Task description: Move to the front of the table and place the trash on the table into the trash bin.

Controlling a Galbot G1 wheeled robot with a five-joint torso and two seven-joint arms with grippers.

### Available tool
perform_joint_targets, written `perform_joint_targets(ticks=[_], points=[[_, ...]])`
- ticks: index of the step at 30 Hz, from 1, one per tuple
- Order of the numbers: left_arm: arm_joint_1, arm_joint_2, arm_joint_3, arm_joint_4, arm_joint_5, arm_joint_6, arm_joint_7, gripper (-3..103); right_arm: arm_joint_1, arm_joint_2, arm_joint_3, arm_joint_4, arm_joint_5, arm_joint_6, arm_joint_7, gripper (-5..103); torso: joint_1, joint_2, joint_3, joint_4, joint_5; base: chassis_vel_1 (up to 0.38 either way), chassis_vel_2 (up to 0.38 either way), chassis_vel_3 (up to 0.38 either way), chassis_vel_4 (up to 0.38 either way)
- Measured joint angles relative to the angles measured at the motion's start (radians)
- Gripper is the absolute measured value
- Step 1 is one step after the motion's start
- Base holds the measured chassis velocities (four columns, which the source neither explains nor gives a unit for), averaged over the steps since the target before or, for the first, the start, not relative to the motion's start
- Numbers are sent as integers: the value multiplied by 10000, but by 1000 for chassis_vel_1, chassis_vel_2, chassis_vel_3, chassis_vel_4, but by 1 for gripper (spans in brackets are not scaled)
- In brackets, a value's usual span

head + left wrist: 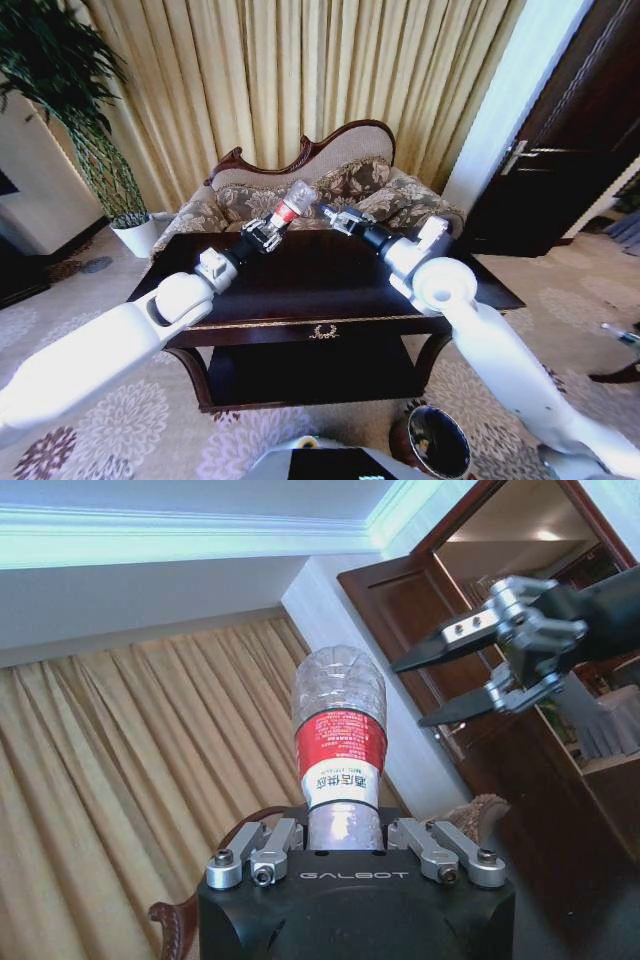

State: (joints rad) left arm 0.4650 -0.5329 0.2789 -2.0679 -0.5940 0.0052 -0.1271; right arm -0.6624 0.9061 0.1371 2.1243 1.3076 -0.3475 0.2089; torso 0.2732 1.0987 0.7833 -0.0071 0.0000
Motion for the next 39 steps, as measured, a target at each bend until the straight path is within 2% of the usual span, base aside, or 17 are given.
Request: perform_joint_targets(ticks=[19,33,34,36,38,39], points=[[-9,191,164,-263,2,60,64,32,742,438,-939,-2,98,-40,300,100,0,1,-1,1,0,0,0,0,0],[-42,364,660,-600,85,41,134,32,1211,677,-1442,-240,70,-62,497,100,0,1,-1,1,0,0,0,0,0],[-16,385,661,-604,96,36,128,32,1220,695,-1464,-253,49,-62,508,103,0,1,-1,1,0,0,0,0,0],[2,394,659,-608,101,28,116,32,1221,710,-1479,-259,27,-62,531,100,0,0,-1,1,0,0,0,0,0],[16,434,623,-621,105,11,111,32,1222,724,-1507,-265,-39,-62,580,90,0,1,-1,1,0,0,0,0,0],[16,434,623,-621,105,11,111,32,1222,724,-1507,-265,-39,-62,580,90,0,1,-1,1,0,0,0,0,0]])
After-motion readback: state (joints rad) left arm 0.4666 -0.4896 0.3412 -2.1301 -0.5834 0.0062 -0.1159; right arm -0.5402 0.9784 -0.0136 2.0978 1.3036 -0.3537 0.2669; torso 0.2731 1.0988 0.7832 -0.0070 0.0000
